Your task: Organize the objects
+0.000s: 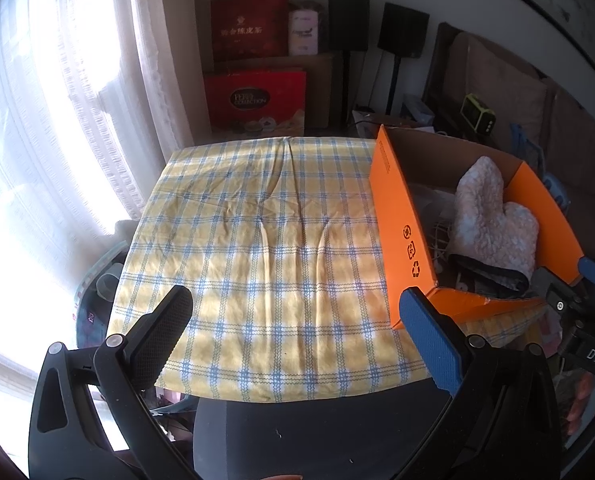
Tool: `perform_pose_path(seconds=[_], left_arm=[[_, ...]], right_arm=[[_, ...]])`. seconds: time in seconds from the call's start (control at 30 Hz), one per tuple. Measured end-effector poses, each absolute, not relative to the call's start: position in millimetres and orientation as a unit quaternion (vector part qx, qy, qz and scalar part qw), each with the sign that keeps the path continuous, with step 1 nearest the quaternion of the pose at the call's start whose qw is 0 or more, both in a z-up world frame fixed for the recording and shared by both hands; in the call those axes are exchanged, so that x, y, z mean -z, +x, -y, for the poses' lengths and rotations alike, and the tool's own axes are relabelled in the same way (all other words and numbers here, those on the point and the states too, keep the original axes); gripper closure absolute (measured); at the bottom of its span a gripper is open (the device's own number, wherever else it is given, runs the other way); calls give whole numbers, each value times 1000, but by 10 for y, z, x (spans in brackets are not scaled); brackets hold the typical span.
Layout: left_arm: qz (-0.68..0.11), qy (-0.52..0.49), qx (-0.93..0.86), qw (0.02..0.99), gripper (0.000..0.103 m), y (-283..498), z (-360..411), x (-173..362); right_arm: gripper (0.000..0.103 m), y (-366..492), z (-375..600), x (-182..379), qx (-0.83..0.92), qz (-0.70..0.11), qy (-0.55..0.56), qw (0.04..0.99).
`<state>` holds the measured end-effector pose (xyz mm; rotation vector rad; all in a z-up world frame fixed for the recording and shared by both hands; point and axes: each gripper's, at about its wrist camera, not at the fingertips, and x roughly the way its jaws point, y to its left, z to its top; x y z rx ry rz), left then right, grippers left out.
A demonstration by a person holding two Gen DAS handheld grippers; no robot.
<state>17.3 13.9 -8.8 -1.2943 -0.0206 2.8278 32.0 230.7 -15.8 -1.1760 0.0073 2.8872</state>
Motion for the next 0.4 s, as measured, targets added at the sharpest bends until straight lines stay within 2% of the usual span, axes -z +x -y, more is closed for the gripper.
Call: perform_pose_path(seconds=[0.4], left_arm=[[3, -416, -909, 15, 0, 175, -153, 96]], right_arm=[[0, 320, -2309, 159, -926, -3, -377, 12]])
